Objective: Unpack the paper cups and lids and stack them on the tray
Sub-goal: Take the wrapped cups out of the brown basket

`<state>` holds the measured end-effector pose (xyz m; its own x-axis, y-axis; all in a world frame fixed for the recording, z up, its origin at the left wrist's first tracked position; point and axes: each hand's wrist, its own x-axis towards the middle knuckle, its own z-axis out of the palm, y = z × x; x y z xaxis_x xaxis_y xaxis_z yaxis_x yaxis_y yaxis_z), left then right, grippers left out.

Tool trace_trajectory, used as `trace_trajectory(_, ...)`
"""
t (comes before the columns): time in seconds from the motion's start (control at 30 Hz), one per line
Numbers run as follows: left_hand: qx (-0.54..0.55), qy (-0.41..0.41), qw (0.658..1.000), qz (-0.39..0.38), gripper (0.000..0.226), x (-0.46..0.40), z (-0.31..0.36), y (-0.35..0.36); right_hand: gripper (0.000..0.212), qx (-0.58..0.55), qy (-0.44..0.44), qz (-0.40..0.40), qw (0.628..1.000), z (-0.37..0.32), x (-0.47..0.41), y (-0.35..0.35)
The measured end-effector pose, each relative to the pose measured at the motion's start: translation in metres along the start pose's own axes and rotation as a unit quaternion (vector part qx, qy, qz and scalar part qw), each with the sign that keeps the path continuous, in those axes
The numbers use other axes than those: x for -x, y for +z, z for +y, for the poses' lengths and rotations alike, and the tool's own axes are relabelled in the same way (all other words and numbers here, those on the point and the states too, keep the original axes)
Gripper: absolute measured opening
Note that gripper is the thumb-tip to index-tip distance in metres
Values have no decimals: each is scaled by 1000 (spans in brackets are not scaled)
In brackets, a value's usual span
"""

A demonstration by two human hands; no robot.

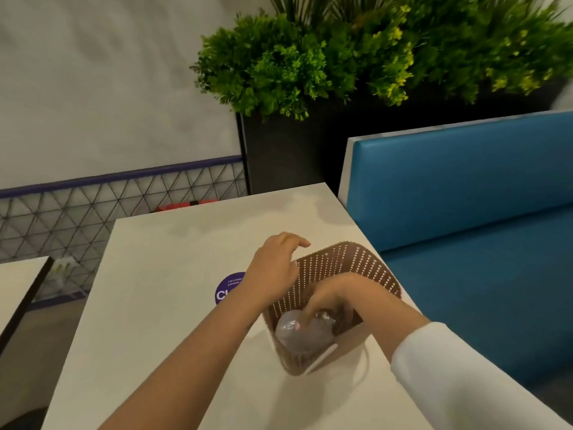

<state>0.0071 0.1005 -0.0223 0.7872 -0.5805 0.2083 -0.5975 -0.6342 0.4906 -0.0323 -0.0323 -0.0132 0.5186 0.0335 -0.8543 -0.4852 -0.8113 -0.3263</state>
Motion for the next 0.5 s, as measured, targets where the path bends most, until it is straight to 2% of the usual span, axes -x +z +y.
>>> trace_trajectory(0.1,-29,1,1000,-5,50,5,-15,9,81,-9,52,-59,997,-5,-19,6)
trace_trajectory(0.27,-21,5,999,-23,55,10,-28,23,63,-1,113,-98,989,-4,-40,10)
trace_trajectory(0.37,-8,6,999,-38,56,13,-32,29,57,1,120,-114,986,-4,-50,12)
trace_trajectory(0.5,-6,10,1000,-28,57,17,-34,37,58,-68,115,-121,984,-1,-69,14)
